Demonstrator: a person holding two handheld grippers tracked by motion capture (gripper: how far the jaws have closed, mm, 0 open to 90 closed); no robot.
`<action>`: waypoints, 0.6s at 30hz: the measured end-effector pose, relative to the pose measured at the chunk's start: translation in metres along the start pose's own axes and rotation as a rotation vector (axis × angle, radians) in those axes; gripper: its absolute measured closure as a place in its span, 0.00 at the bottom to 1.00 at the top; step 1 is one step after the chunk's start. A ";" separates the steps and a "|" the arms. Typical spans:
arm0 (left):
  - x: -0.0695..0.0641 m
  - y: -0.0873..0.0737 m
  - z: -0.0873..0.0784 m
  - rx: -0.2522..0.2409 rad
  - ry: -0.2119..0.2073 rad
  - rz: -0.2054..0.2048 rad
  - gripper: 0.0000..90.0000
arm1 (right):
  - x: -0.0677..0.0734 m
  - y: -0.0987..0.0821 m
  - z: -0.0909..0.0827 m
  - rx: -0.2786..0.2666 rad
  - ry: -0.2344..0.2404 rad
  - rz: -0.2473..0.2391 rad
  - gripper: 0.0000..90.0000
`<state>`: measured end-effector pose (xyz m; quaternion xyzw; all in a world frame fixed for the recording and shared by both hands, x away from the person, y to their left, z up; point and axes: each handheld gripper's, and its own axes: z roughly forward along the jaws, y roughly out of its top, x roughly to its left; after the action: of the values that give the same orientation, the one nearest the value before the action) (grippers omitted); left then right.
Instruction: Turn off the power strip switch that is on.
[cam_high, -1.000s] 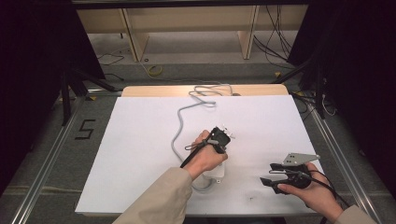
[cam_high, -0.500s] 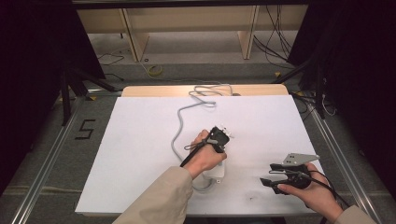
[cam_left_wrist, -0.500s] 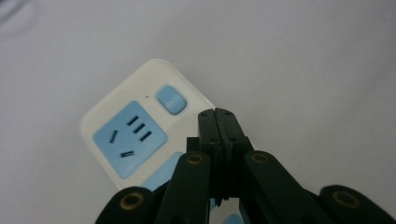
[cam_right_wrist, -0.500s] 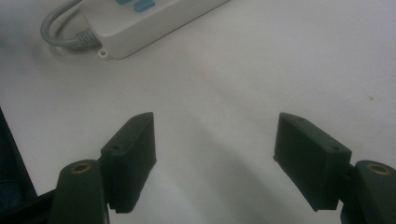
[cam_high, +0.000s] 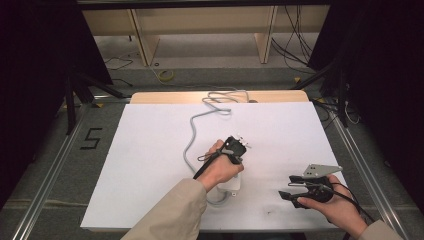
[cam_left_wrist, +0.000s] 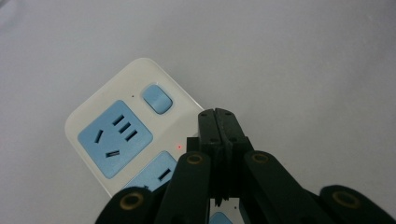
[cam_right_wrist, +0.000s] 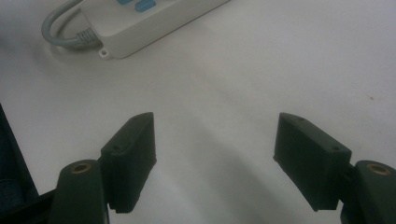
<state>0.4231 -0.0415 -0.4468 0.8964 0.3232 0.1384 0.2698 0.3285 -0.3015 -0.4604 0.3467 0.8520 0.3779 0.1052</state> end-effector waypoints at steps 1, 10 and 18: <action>0.000 0.000 0.000 -0.001 0.000 0.000 1.00 | 0.000 0.000 0.000 0.001 -0.001 0.000 0.33; 0.000 0.000 0.000 -0.001 0.001 0.000 1.00 | 0.000 0.000 0.000 0.002 0.000 0.003 0.33; 0.000 0.000 0.000 -0.002 -0.003 -0.007 1.00 | 0.000 0.000 0.000 0.002 0.001 0.001 0.33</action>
<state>0.4233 -0.0412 -0.4469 0.8952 0.3258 0.1366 0.2718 0.3287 -0.3015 -0.4604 0.3472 0.8523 0.3771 0.1042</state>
